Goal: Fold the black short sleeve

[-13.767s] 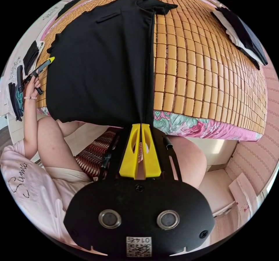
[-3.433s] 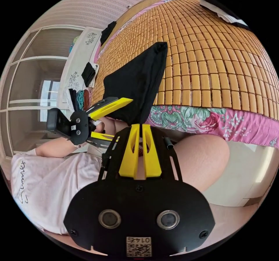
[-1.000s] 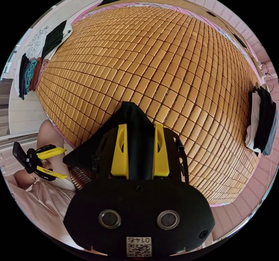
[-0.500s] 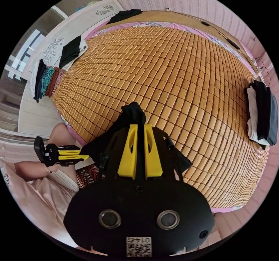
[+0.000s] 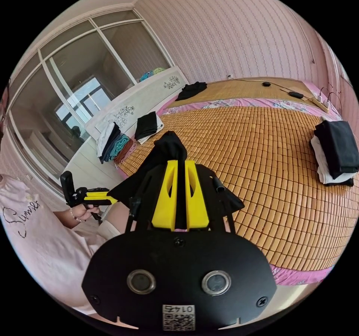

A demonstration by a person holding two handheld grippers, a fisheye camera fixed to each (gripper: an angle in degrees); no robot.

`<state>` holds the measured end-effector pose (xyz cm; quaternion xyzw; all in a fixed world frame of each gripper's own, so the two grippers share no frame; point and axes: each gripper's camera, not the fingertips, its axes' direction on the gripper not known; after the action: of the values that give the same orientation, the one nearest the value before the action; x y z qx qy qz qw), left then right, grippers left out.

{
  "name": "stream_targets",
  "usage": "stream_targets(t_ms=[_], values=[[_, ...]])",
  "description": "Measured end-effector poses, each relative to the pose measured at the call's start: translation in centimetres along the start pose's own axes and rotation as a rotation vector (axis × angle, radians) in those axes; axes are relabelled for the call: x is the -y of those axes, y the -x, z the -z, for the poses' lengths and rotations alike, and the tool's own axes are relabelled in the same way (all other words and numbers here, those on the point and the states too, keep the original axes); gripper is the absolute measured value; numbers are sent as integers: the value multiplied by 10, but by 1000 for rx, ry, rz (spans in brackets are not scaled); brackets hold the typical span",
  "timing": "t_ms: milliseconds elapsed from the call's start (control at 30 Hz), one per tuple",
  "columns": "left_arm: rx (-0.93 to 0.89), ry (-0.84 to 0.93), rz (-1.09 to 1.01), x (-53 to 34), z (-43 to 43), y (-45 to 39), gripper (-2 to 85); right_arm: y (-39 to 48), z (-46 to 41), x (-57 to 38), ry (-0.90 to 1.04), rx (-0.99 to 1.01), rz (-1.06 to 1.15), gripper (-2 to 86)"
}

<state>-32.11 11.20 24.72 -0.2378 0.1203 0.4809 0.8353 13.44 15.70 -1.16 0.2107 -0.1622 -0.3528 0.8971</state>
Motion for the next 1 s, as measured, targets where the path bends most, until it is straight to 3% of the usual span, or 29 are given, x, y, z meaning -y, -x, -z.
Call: stream_targets(t_ms=[200,400,533,600,667,733,800,900,1000], values=[[127,-143,88,-29,49,34,-10,53,-47,64,-20,138,121,20],[180,-333,255,-42,64,115,-8,149,-131,190,52,172,431,25],[259,-524,392,-31,88,192,0,266,-225,308,122,137,692,42],[419,-547,515,-12,101,258,33,320,-281,362,150,73,709,74],[468,-558,660,-11,103,313,61,374,-364,412,264,-60,672,142],[477,-516,755,-22,98,353,73,383,-413,416,365,-83,586,165],[482,-464,758,-48,83,361,77,372,-442,389,412,23,523,173],[444,-362,659,-86,54,325,76,316,-461,295,527,136,511,173],[368,-279,594,-123,31,271,74,224,-425,166,690,147,456,160]])
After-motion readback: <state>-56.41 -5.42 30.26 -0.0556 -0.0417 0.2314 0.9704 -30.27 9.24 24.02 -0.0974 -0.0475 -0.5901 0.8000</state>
